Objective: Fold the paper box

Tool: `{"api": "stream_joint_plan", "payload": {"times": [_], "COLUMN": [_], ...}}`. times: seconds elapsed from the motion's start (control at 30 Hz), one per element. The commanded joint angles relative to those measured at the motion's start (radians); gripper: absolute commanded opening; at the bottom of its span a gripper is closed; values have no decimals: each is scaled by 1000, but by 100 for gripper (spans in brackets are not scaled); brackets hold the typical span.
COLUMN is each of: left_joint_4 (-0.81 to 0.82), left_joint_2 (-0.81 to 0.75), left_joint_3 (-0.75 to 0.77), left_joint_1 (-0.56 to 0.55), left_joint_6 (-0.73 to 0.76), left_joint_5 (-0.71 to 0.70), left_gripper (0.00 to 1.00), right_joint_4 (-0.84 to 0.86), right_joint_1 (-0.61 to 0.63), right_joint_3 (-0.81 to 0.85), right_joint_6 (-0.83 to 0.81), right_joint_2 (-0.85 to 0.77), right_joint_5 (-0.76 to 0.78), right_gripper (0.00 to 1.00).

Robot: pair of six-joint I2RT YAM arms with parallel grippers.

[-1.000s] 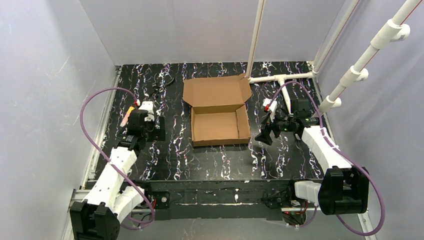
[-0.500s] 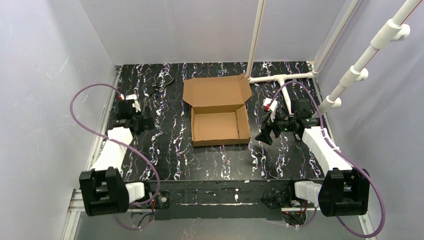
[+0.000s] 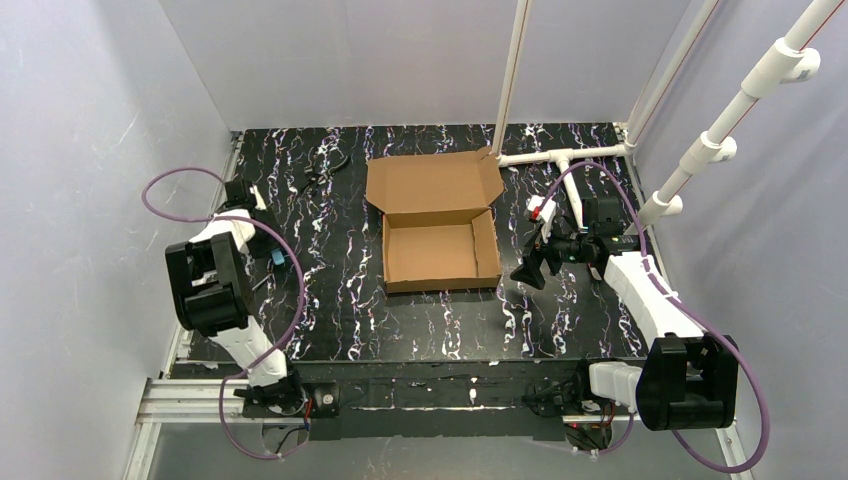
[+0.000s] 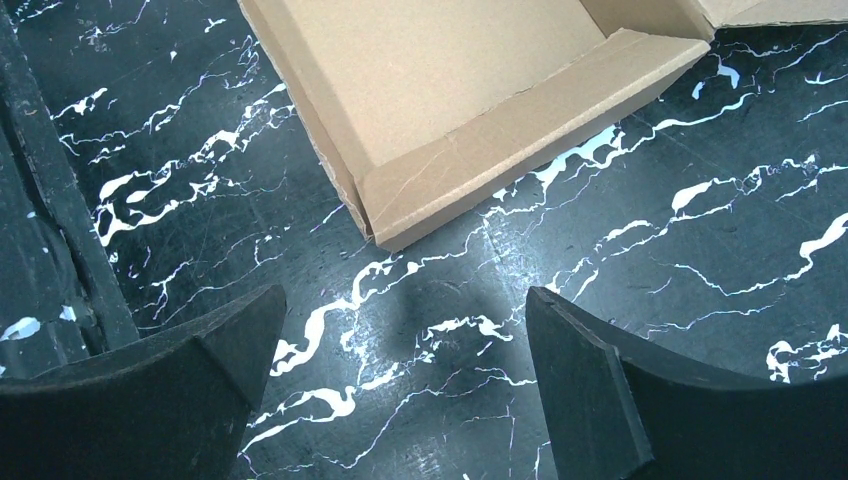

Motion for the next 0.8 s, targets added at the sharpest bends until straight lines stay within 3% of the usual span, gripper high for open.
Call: {"api": "stream_joint_plan", "payload": {"times": [0.0,0.1,0.23,0.27,0.47,0.77], "left_joint_4": [-46,-52,-61,-62,-67,48], "left_joint_2": [53,61,46,33,-114,-467], "left_joint_3": [63,68,66,64,6,-232], "left_joint_1": [3,5,3,3,-26,-42], "left_joint_6": [1,1,-2,-2,-43,-272], "left_joint_5": [11,20,48,64,192,586], "left_gripper": [36,28,3,0,0,0], "right_joint_4": [19,19,18,18,20,21], "right_joint_1": [-8,-12,-14,-15,-24,-31], "right_joint_3": [-1,-1,-1,-1,-2,-7], "right_joint_6": [10,10,12,11,12,9], "right_joint_2": [6,5,2,2,-3,-5], "right_joint_5": [-24,-27,-30,-29,-33,-47], "right_gripper": [98,98,98,98,98,99]}}
